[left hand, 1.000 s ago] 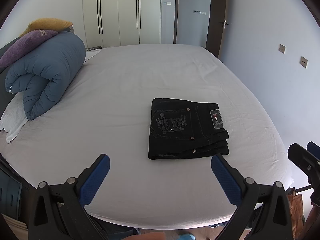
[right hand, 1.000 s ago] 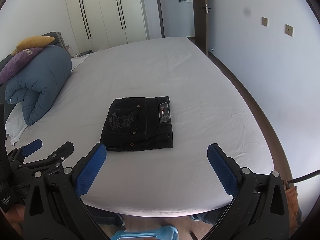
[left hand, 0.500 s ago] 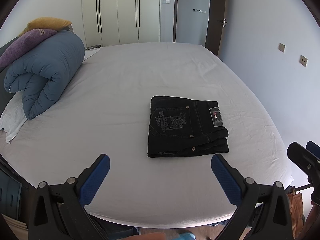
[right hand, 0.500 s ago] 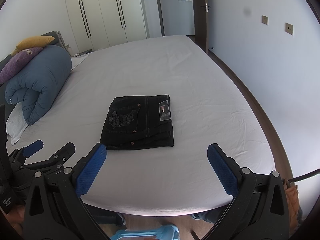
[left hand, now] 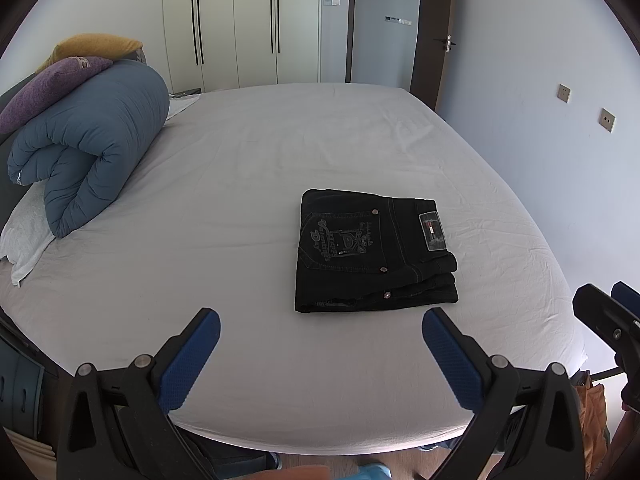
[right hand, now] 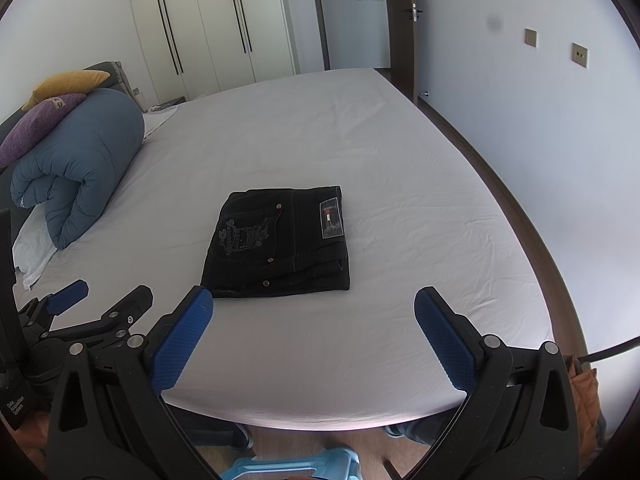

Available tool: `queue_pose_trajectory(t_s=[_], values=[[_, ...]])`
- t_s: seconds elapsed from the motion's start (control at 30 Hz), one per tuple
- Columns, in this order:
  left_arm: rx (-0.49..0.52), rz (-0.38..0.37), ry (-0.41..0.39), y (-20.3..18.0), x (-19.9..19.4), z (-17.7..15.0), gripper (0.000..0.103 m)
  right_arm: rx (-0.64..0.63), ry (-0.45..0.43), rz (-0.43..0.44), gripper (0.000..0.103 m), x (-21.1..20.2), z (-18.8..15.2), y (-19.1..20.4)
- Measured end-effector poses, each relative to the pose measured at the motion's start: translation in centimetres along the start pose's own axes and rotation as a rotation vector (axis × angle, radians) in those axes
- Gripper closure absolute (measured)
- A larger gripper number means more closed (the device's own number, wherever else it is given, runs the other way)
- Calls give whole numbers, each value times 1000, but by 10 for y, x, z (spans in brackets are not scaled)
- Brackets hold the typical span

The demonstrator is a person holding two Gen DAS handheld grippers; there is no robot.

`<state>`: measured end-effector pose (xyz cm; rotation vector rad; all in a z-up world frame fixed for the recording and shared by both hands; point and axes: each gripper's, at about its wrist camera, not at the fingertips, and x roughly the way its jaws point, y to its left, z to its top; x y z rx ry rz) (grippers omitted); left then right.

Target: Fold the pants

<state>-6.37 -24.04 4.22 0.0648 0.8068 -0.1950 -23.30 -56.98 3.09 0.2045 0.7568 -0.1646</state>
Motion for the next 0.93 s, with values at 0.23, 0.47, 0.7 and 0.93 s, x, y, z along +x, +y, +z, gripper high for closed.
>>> queue_pose_trajectory(t_s=[0.23, 0.47, 0.7, 0.93], values=[[-1, 2, 1, -1, 1, -1, 0, 0, 2, 1, 0, 1, -2, 1], [-2, -2, 8, -1, 2, -6, 0, 0, 3, 2, 0, 2, -9, 3], [0, -9, 17, 1, 3, -6, 0, 1, 5, 3, 0, 2, -9, 3], [9, -9, 10, 1, 3, -5, 0, 4, 10, 4, 0, 3, -16, 5]])
